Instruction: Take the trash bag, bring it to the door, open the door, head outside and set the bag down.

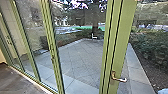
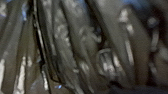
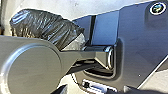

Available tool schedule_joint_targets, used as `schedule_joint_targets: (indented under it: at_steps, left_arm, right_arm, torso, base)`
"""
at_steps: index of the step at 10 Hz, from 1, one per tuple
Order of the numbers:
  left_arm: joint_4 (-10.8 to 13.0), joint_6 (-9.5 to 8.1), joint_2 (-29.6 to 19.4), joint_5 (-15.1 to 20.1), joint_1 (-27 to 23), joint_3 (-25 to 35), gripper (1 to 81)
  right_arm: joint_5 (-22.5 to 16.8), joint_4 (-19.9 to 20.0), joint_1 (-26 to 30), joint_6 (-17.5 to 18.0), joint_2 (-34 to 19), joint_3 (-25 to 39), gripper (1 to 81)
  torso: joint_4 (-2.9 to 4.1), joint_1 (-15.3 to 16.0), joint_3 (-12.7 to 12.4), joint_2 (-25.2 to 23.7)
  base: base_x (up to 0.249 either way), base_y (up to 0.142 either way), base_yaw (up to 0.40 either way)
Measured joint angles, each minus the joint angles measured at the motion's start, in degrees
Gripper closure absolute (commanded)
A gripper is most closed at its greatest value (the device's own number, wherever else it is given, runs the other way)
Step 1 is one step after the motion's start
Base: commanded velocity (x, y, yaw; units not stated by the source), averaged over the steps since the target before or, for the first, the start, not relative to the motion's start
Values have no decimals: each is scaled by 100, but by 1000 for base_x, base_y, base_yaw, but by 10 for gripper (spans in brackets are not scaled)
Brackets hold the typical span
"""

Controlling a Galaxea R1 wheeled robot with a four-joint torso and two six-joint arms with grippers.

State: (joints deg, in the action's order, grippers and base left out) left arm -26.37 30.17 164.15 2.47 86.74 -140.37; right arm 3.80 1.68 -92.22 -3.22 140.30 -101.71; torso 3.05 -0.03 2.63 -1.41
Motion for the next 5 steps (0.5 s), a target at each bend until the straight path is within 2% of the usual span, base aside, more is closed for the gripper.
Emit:
schedule_joint_targets:
  at_steps: [5]
  left_arm:
    - [2, 0, 63, -41, 0, -30, 811]
  right_arm:
    - [243, 13, 63, 0, -1735, 2033, 10]
  torso:
    - [0, 0, 0, 0]
  base:
    - [0, 0, 0]
